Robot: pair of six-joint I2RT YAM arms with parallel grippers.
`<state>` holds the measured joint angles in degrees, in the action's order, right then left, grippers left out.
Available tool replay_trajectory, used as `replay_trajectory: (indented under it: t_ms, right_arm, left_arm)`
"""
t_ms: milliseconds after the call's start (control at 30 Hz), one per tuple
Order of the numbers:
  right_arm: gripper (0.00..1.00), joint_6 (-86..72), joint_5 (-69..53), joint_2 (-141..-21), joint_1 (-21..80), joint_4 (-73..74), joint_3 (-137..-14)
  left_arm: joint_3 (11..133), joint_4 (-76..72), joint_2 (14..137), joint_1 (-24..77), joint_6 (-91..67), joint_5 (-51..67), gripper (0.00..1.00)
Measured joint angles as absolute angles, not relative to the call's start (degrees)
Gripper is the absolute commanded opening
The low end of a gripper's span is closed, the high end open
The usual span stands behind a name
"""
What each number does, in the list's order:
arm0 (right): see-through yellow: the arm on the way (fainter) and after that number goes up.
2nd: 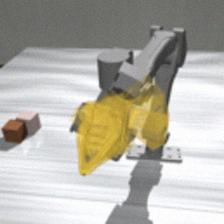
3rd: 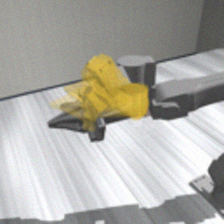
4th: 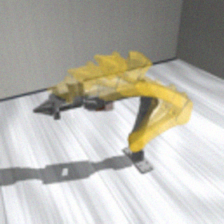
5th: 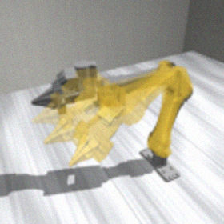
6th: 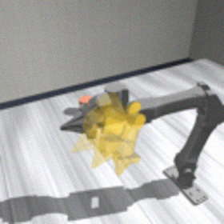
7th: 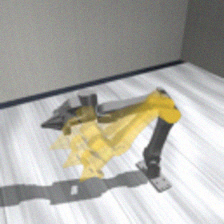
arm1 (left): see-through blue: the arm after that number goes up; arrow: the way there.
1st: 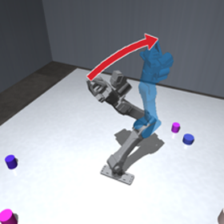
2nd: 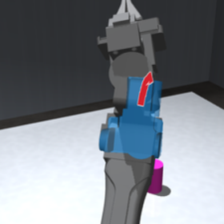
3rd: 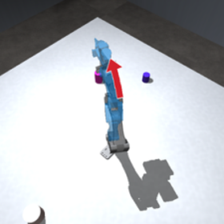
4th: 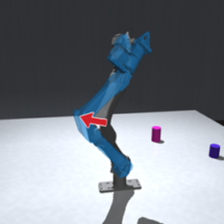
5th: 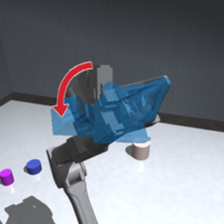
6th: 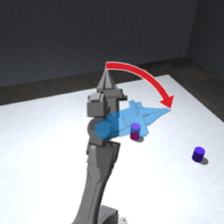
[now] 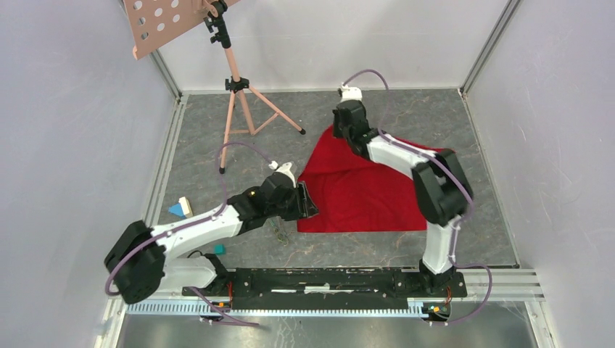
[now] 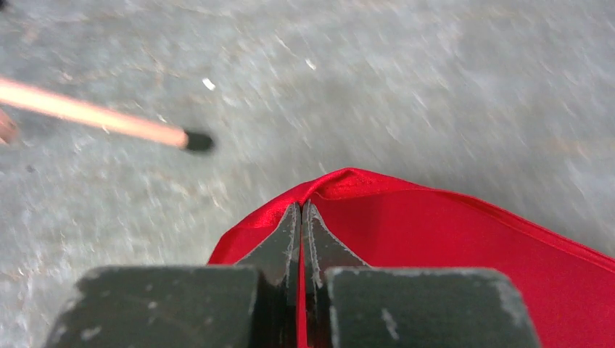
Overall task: Fold the napkin into a case and place the utensils inside
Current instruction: Smooth out the napkin at the center of the board.
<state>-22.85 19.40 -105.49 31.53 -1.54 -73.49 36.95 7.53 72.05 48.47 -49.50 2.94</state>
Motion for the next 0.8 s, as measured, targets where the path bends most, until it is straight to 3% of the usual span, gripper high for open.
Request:
replay_trajectory:
  t_ms: [67, 233, 333, 433, 800]
  right_arm:
    - [0.34, -19.1, 14.0, -113.1, 30.1, -6.1, -80.5]
    - [0.64, -14.8, -0.7, -128.5, 28.1, -11.4, -96.5]
    - [0.74, -12.2, -6.0, -129.7, 27.7, -7.3, -99.5]
    - [0.79, -9.9, -5.6, -126.9, 27.4, 0.5, -100.9]
    - [0.79, -9.3, -1.7, -91.6, 16.8, 11.8, -68.7]
  left_arm:
    - [36.9, 8.9, 68.6, 48.5, -50.4, 0.4, 0.56]
    - [37.2, 13.1, 65.1, 48.5, -52.0, -3.6, 0.57]
    - [37.2, 14.9, 65.3, 48.5, -52.9, -4.5, 0.59]
    - [37.3, 14.3, 66.6, 48.5, -52.9, -4.4, 0.63]
    - [49.5, 8.1, 87.8, 48.5, -50.0, 3.6, 0.71]
